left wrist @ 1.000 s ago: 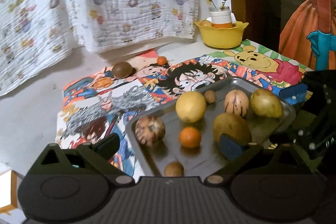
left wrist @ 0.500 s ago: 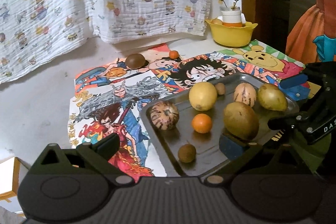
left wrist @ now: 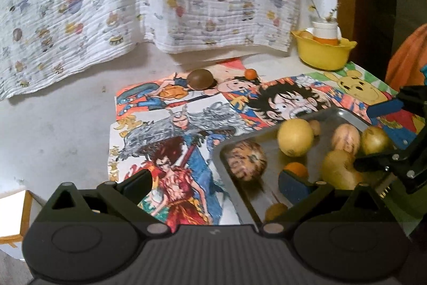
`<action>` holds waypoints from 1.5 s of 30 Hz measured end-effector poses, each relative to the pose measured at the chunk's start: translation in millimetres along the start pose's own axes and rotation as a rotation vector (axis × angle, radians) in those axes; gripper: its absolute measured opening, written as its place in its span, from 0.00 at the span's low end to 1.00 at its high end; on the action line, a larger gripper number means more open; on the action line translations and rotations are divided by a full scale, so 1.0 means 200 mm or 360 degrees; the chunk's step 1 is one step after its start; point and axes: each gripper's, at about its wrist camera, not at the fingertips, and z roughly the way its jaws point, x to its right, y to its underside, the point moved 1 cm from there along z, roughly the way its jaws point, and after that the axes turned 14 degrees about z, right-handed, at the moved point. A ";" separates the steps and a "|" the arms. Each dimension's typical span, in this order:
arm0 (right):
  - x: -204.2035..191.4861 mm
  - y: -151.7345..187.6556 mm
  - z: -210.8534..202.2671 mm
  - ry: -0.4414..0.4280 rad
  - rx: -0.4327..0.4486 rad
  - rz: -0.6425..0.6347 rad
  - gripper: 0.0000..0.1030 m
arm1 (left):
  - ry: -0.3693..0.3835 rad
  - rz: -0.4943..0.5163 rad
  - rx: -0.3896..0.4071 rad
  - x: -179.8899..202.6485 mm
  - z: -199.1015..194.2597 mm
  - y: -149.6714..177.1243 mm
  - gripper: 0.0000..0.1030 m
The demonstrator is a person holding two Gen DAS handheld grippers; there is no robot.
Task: Organize fruits
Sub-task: 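Withdraw both tools from the tray toward the brown kiwi and kumquat, then lower both tools onto the brown kiwi and the orange kumquat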
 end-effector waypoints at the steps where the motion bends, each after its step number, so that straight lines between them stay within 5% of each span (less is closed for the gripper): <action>1: 0.00 -0.01 0.01 -0.0003 -0.0004 -0.0003 0.99 | -0.0005 -0.0010 -0.0005 -0.02 0.01 -0.01 1.00; 27: 0.24 -0.46 0.52 0.0242 -0.0033 -0.0249 0.99 | -0.0011 -0.0123 -0.0044 -0.34 0.59 -0.30 1.00; 45: 0.40 -0.78 0.91 0.0218 -0.0013 -0.0342 0.99 | -0.0010 0.0088 -0.0060 -0.37 1.11 -0.66 1.00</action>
